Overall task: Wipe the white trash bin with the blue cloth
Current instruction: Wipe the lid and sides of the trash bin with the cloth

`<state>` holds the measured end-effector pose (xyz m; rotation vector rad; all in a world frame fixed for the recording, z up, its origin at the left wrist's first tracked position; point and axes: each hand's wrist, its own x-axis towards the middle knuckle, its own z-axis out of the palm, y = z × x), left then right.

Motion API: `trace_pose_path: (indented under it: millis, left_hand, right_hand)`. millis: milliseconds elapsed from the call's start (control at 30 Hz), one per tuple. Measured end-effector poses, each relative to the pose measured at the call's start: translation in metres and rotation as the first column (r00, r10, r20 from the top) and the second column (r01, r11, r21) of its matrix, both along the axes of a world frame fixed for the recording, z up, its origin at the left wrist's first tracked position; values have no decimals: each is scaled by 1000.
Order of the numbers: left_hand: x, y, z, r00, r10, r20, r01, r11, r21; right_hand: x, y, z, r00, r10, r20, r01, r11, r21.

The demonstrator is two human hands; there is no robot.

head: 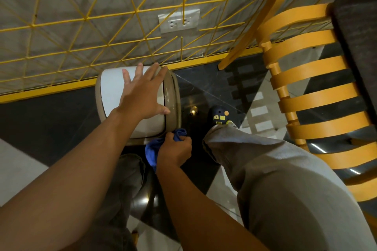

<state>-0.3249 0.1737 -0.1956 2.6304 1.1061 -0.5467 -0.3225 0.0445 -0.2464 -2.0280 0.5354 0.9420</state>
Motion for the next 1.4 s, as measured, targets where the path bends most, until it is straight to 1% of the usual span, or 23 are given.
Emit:
trace_pose_path:
  millis: [100,233,300,333,400,500,533,600,667,733,767,833,1000,1067,1100,1200,1267,1333,1400]
  left_hand:
    - [1,0,0,1000,-2,4,2,1000,13]
    - [0,0,1,1000,-7,-9,7,1000,12]
    - [0,0,2,1000,-4,-18,4,1000,-2]
    - [1,0,3,1000,-4,-21,3,1000,-6]
    - [1,0,2,1000,6,-15,-6,1000,-12]
    - [1,-1,2,999,33,4,-33,999,-25]
    - [0,-1,2,999,37,8,-37,999,-28]
    - [-1,-2,2,999,43,13,-43,998,-35]
    - [-1,-3,2,999,46,15,-46,998,-40]
    - [-1,-3,1,999,51,17,-50,998,-43]
    - [-1,-3,1,998,54,21,-53,998,-43]
    - [-2,-3,0,998,59,30,-58,997,-42]
    - [-2,-3,2,997,61,38,-59,997,-50]
    - [-2,-3,2,997,63,39,-61,997,-52]
    - [-2,-3,2,997,64,39,-62,997,-49]
    - [-1,-4,0,997,61,38,-59,998,-37]
    - [-1,-4,-2,997,64,41,-63,997,-36]
    - [-1,-3,-2,997,68,43,-66,997,-33]
    - [-2,-3,-2,997,63,38,-63,998,-25]
  right_hand:
    - [-5,2,3,998,-25,-65,27,999,21]
    - [-20,3,6,983,56,-173,-49,998,46]
    - [-20,-1,7,977,115,-181,-106,992,62]
    - [-16,-7,7,975,147,-165,-137,988,72]
    - [-5,-21,9,977,194,-88,-183,976,116]
    - [15,-38,12,965,242,100,-258,945,203]
    - [22,-39,10,944,285,167,-315,928,199]
    - [36,-34,5,852,423,307,-475,873,114]
    - [44,-27,-1,693,589,415,-636,771,-31]
    - [44,-24,-4,519,718,463,-740,649,-177]
    - [42,-27,-6,453,756,473,-763,602,-233]
    - [36,-35,-8,361,804,472,-786,535,-310]
    - [11,-51,-7,113,852,511,-827,365,-427]
    - [9,-50,-6,56,849,525,-840,325,-435]
    - [12,-49,-7,54,840,539,-841,329,-429]
    - [26,-50,-8,107,823,558,-817,393,-422]
    - [30,-48,-6,110,819,563,-793,414,-448]
    - [26,-46,-6,66,825,561,-790,387,-476]
    - [18,-44,-7,-18,834,552,-819,304,-486]
